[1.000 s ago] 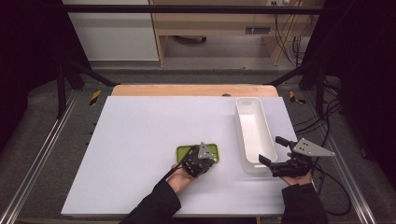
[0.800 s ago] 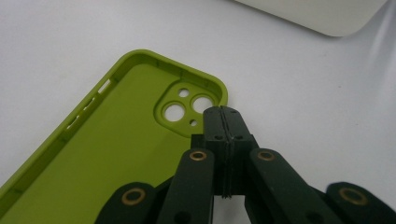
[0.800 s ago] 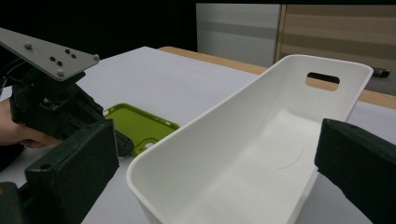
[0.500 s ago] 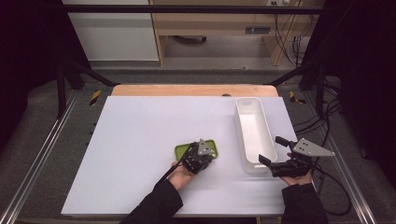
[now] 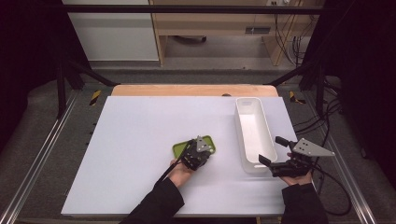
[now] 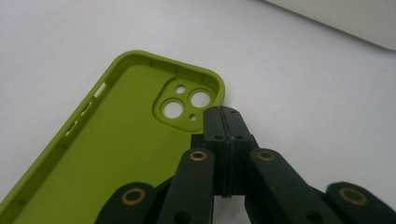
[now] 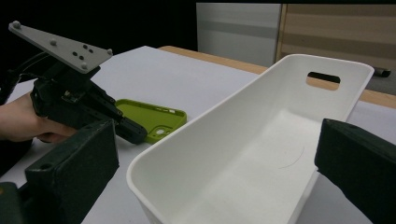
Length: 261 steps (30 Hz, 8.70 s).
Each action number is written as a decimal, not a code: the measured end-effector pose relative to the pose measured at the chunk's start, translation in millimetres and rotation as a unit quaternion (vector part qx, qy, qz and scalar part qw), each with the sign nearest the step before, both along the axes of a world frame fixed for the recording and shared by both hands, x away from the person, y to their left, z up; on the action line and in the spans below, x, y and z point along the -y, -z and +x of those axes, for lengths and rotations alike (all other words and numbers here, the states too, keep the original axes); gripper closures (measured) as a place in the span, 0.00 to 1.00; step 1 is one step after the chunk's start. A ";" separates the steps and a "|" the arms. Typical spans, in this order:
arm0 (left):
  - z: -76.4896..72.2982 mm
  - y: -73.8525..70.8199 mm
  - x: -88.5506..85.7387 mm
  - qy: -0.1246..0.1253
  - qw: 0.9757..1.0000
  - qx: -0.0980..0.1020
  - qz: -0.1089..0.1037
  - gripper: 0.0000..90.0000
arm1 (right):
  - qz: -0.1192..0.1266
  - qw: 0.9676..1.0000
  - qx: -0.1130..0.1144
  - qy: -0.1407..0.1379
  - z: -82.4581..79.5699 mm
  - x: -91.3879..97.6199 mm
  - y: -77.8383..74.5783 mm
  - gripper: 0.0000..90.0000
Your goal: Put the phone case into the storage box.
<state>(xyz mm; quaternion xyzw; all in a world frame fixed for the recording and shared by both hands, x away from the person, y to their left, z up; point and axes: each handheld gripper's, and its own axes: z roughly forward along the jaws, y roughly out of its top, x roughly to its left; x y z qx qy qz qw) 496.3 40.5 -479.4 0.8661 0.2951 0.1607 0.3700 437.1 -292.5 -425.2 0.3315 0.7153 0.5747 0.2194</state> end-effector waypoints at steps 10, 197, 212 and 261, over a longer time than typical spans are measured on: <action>6.1 -0.8 -2.4 -0.022 1.000 0.003 -0.005 1.00 | 0.000 1.000 0.000 0.000 0.1 0.0 0.0 0.00; 79.1 -18.5 -70.1 -0.009 0.998 -0.041 0.039 0.36 | 0.000 1.000 -0.004 -0.003 0.5 0.7 0.8 0.00; 79.2 -14.0 -77.2 -0.008 0.998 -0.050 0.039 0.67 | 0.000 1.000 -0.004 -0.002 0.6 0.6 0.9 0.00; 80.7 -15.3 -79.7 -0.012 0.997 -0.071 0.027 0.97 | 0.001 1.000 -0.005 -0.003 0.6 0.6 0.9 0.00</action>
